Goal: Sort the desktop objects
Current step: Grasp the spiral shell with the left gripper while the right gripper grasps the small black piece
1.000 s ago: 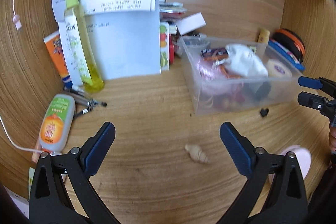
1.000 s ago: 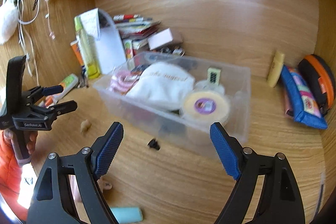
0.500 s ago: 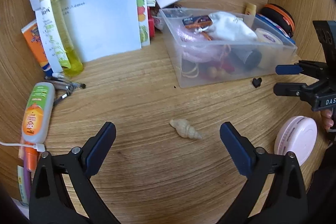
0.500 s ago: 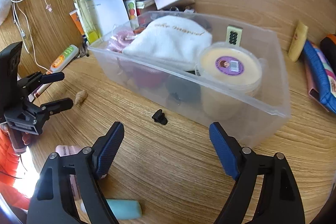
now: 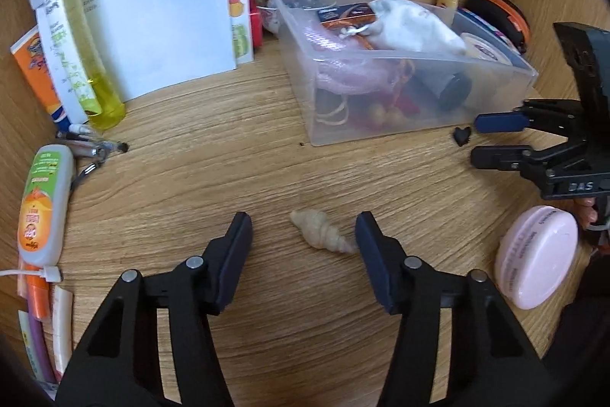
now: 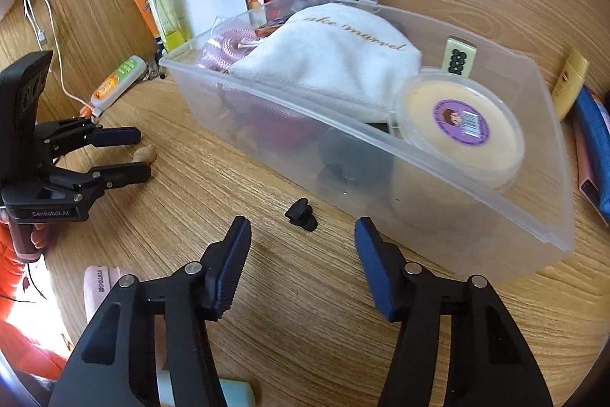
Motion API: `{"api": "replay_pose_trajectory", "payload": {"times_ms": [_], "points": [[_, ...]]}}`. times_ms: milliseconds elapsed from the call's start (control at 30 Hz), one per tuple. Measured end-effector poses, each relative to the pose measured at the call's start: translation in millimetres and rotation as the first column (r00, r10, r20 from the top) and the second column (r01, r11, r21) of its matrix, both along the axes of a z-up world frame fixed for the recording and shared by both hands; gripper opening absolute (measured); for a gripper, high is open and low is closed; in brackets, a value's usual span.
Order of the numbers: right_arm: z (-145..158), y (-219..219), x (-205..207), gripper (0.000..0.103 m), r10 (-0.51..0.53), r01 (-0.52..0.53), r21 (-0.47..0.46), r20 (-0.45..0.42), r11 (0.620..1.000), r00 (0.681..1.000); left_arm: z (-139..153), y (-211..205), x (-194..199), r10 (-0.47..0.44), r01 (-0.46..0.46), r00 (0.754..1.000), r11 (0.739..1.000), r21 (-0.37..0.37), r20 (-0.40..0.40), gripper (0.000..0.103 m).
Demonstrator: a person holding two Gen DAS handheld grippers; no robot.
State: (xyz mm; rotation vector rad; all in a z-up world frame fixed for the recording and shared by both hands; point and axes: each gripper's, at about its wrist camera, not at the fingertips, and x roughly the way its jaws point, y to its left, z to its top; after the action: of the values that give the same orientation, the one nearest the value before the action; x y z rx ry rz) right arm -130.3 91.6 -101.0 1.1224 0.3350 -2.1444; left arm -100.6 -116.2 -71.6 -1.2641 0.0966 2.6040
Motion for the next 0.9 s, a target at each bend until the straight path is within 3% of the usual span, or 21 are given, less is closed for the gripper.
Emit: {"api": "replay_pose_trajectory", "payload": {"times_ms": [233,467,700,900], "points": [[-1,-6,-2,0.047,0.025,-0.025,0.018,0.0,1.0,1.0,1,6,-1,-0.021,0.02,1.0,0.999,-0.036,-0.008,0.04],[-2,-14,1,0.03,0.049,-0.047,0.046,-0.035,0.998,0.998,1,7,-5,-0.023,0.022,1.0,0.999,-0.042,-0.013,0.026],[-3,-20,1,0.016,0.067,-0.062,0.068,-0.069,0.996,0.995,1,9,-4,-0.038,0.037,0.999,0.998,-0.047,-0.015,0.017],[-3,-21,1,0.015,0.077,-0.072,0.064,-0.07,0.995,0.995,2,8,-7,-0.032,0.031,0.999,0.999,-0.038,-0.012,0.016]]}}
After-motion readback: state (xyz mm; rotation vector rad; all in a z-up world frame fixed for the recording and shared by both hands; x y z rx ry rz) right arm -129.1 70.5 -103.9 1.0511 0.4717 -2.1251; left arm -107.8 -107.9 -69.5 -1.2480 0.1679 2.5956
